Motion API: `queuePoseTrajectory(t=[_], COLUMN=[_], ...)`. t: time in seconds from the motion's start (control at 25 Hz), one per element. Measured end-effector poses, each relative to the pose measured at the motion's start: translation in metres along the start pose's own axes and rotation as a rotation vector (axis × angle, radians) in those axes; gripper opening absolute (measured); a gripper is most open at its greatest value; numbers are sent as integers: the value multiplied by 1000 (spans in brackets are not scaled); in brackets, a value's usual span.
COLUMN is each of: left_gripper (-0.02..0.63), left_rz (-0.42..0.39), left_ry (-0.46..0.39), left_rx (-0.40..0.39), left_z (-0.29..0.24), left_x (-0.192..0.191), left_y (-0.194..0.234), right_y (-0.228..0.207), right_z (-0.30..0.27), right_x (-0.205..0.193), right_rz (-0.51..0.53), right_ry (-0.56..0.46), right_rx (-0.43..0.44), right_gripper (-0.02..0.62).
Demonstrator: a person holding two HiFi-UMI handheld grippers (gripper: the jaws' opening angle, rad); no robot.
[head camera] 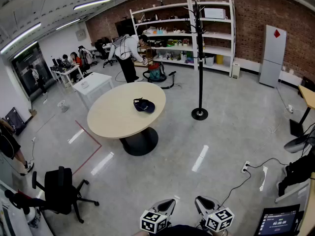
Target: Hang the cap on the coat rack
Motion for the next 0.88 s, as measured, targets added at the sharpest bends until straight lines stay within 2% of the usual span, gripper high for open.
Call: queuePoseTrajectory(t=[0.52, 0.88], left_gripper=[3, 3], left_rz=[48, 41], left_ry=[23, 32], left_rx=[33, 18], left_z=[22, 26], left_x=[-23, -28], left_y=[8, 8], right_y=[30, 33], right_z=[0, 0], right_x=[-18, -21], right_rz=[17, -18], right_ry=[55, 47], right_rx=[56, 22], right_gripper=[43, 43])
Point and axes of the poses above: the fingertips, and each gripper's own axes: z backward along the fingers, y to its left, x out of its top, the point moved 3 cm from there along z, backward along the fingers, and after that the axes turned 11 degrees about z, right-handed, at the moved point
